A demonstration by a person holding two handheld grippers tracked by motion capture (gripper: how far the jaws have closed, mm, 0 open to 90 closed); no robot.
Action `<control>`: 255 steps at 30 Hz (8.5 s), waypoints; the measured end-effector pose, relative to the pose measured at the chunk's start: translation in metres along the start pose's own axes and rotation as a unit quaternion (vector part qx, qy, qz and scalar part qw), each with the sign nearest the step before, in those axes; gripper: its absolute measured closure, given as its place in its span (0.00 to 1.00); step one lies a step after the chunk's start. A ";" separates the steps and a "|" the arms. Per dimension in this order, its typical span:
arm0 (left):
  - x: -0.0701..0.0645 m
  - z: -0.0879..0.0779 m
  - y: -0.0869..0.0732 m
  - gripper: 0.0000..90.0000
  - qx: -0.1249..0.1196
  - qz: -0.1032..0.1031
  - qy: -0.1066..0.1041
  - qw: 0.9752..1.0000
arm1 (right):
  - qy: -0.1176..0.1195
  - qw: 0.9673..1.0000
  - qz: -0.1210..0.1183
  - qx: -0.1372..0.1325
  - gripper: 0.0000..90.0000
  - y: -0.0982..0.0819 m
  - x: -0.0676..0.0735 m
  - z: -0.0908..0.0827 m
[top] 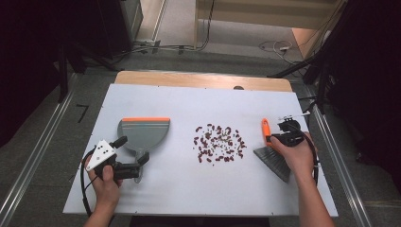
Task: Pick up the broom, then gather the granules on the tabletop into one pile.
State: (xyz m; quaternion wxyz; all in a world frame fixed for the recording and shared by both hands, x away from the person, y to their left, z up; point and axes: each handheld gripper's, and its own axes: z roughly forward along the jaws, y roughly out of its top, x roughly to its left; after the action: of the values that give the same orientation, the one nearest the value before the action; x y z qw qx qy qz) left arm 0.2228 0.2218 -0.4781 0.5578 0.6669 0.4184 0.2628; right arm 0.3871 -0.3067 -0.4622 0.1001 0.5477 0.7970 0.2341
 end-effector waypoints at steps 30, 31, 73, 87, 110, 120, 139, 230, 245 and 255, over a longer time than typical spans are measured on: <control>-0.006 0.002 0.003 0.00 0.004 0.010 0.002 1.000 | -0.011 0.999 0.022 -0.043 0.75 -0.019 0.001 0.009; -0.007 0.002 0.004 0.00 0.003 0.012 0.002 1.000 | -0.005 0.998 0.029 -0.058 0.75 -0.021 -0.001 0.006; -0.048 0.023 0.027 0.00 -0.011 0.037 -0.041 0.998 | 0.108 0.909 0.000 -0.403 0.77 -0.042 0.038 -0.079; -0.069 0.042 0.032 0.00 -0.002 0.038 -0.073 0.997 | 0.148 0.905 -0.036 -0.398 0.77 -0.034 0.088 -0.073; -0.109 0.078 0.041 0.02 0.019 0.034 -0.187 0.982 | 0.174 0.902 -0.071 -0.390 0.77 -0.032 0.136 -0.062; -0.127 0.088 0.038 0.02 0.034 0.026 -0.201 0.979 | 0.181 0.899 -0.082 -0.390 0.77 -0.032 0.149 -0.057; -0.148 0.104 0.030 0.51 0.088 0.003 -0.159 0.983 | 0.191 0.896 -0.092 -0.390 0.77 -0.036 0.173 -0.053; -0.081 0.073 0.047 0.14 0.081 0.025 -0.229 0.970 | 0.337 0.881 -0.207 -0.261 0.76 -0.021 0.150 -0.046; -0.066 0.062 0.046 0.01 0.076 0.018 -0.199 0.977 | 0.293 0.898 -0.185 -0.272 0.76 -0.019 0.138 -0.049; -0.060 0.053 0.045 0.00 0.070 0.022 -0.193 0.979 | 0.272 0.906 -0.169 -0.276 0.76 -0.018 0.130 -0.049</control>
State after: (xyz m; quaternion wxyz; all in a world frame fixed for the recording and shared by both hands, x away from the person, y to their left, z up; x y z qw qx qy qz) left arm 0.2473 0.1418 -0.4410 0.5742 0.7514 0.3053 0.1118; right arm 0.3020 -0.2054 -0.4155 0.0648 0.2701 0.7776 0.5641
